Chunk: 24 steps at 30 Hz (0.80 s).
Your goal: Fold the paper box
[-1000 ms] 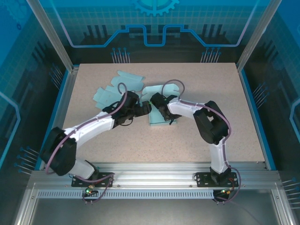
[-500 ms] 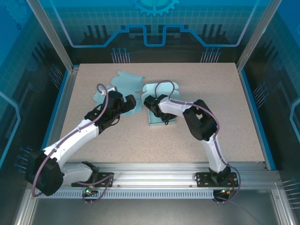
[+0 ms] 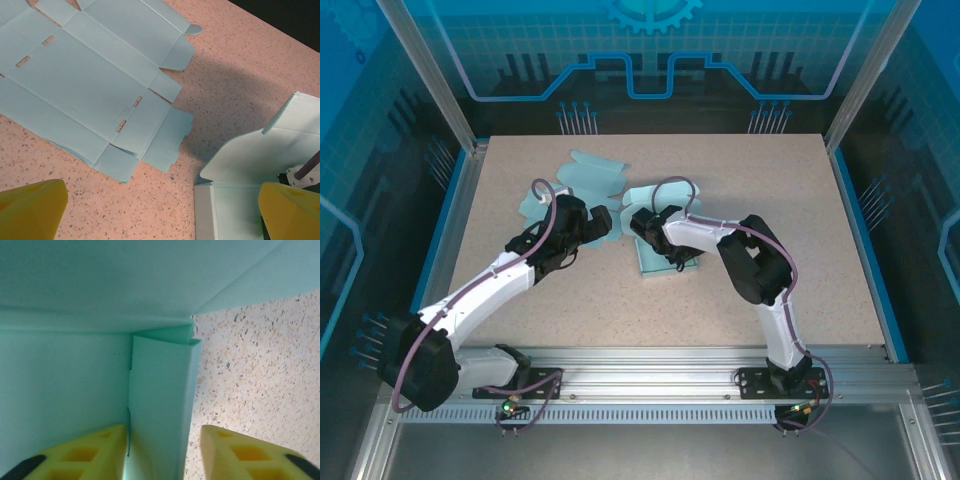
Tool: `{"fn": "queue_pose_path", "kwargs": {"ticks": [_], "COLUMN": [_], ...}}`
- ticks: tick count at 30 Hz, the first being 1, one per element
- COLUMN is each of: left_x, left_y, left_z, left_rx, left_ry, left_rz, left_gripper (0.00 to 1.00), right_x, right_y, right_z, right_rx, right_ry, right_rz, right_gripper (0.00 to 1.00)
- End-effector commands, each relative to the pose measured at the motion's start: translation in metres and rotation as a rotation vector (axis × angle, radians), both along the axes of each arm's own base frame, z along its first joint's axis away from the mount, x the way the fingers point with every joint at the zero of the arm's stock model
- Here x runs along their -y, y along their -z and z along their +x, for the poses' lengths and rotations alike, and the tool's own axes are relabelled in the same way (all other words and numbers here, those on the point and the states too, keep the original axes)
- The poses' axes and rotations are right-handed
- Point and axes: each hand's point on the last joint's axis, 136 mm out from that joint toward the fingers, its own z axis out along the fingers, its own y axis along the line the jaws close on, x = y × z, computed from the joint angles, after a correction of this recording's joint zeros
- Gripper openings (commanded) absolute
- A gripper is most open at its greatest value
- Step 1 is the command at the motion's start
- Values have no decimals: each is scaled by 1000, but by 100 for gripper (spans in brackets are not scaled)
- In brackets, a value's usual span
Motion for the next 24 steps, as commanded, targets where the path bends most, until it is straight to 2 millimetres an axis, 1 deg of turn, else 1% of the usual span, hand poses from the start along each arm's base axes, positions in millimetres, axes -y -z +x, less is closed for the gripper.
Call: {"fn": "queue_pose_path", "kwargs": {"ticks": [1,3,6,9,13,14,17,19,22,24], "left_x": [3,4,5,10,31,36,44,50,61,69], "left_y": [-4,-4,-4,-7,-16,-19,-18,-17,-10,-4], "left_z": [4,5,7,11,19,22,30,36,44,49], "left_rx": [-1,-3,-6,6,51,61,76,96,133,134], "left_ry": [30,35,46,95,298,349,460,530,628,684], "left_rz": [21,24,34,68,171,203,285,320,326,297], "left_gripper": [99,99,99,99,97,96,95,94,90,85], "right_x": [2,1,-3,-9,-19,-21,-22,-18,-14,-11], "right_y": [-18,-23,-29,-42,-68,-76,-98,-110,-124,-131], "right_z": [-3,-3,-1,2,7,8,10,12,15,18], "right_rx": [4,15,31,57,105,119,154,172,192,200], "right_ry": [-8,-6,-9,-27,-74,-87,-121,-136,-188,-224], "right_rz": [29,44,75,127,210,232,311,375,516,628], "right_gripper": [51,54,61,69,77,78,80,80,80,80]}}
